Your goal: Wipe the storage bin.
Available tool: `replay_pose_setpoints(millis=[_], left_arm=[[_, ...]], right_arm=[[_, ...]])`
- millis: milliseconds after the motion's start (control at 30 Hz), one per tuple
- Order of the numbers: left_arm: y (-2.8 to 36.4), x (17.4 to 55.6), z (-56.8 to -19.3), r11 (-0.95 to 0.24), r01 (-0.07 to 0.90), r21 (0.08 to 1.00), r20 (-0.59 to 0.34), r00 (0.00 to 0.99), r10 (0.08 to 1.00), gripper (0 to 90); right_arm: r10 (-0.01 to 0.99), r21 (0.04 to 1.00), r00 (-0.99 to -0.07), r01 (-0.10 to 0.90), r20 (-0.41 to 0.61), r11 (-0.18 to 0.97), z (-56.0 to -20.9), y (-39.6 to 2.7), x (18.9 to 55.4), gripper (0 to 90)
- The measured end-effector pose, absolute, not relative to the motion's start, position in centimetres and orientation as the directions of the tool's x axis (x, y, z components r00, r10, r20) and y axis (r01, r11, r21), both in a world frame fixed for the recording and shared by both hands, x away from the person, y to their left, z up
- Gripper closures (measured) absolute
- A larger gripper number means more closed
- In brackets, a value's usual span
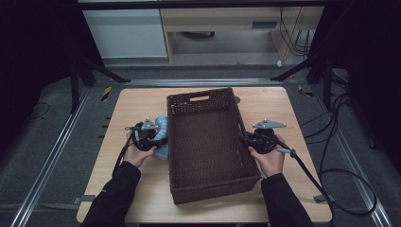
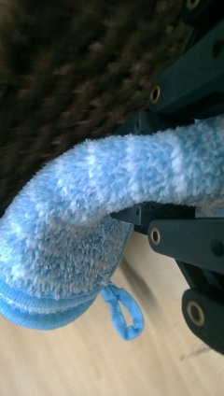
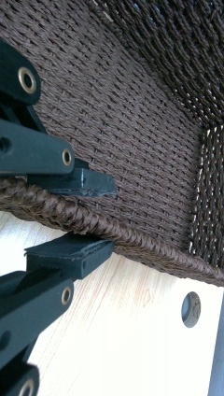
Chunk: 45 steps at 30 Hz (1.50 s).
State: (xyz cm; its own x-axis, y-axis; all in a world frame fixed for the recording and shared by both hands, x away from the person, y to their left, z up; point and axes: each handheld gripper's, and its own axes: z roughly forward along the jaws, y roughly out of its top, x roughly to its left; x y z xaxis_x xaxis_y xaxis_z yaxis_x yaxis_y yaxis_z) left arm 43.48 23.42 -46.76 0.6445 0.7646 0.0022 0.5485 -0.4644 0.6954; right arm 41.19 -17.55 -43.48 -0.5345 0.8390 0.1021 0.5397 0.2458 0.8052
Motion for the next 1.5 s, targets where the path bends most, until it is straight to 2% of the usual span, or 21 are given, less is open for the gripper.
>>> replay_pose_setpoints(millis=[233,500,633,1100,1500], left_arm=[[23.8,43.0,-47.3,-0.463,0.559,0.688,-0.011,0.646,0.763,67.4],[24.2,42.1,-43.8,-0.424,0.486,0.765,0.011,0.648,0.762,67.3],[23.9,41.4,-43.2,-0.436,0.468,0.769,0.032,0.654,0.756,67.3],[23.3,40.3,-47.3,-0.512,0.527,0.678,0.026,0.679,0.734,67.4],[24.0,39.7,-43.0,-0.445,0.447,0.776,0.044,0.666,0.744,67.5]], right_arm=[[0.839,0.805,-0.534,0.540,0.103,0.245,-43.5,-17.6,41.2,69.1],[0.840,0.804,-0.532,0.543,0.107,0.242,-43.5,-17.5,41.2,69.1],[0.840,0.806,-0.533,0.540,0.104,0.243,-43.5,-17.6,41.2,69.2],[0.848,0.808,-0.521,0.539,0.096,0.240,-43.5,-17.4,41.3,69.9],[0.859,0.811,-0.504,0.539,0.094,0.227,-43.5,-17.1,41.9,69.6]])
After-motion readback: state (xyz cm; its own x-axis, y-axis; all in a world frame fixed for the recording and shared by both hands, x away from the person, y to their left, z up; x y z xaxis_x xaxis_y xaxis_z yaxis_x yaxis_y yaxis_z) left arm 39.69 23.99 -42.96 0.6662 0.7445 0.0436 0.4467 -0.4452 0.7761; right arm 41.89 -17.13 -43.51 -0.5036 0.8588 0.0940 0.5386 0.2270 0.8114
